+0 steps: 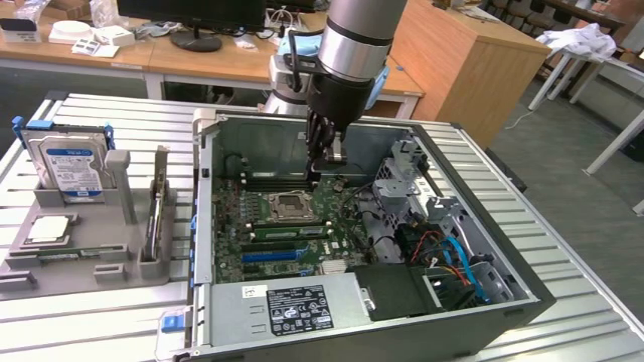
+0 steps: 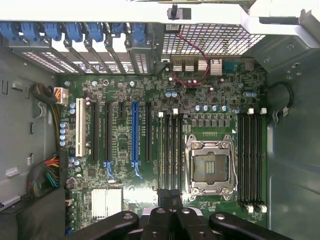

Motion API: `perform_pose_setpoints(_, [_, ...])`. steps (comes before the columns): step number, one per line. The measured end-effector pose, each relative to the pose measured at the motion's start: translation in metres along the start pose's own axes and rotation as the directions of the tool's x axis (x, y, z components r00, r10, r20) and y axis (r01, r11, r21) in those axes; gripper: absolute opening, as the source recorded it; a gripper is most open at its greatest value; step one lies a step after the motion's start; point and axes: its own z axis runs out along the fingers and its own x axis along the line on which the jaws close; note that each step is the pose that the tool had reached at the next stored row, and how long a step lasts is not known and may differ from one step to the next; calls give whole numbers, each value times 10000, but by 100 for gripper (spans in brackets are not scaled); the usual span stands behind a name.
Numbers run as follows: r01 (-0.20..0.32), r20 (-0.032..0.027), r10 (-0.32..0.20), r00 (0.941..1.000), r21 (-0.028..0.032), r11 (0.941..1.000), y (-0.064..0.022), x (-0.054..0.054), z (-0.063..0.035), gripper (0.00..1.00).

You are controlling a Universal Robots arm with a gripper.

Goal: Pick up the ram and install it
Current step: 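Press down the ram until it locks into place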

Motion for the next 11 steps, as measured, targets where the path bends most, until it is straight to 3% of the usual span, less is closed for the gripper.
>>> perform_pose_setpoints(5, [-403, 13, 403, 9992, 10, 9992, 0, 0, 0, 11])
perform_pose_setpoints(11, [-1100, 36, 1100, 9939, 25, 9939, 0, -1, 0, 11])
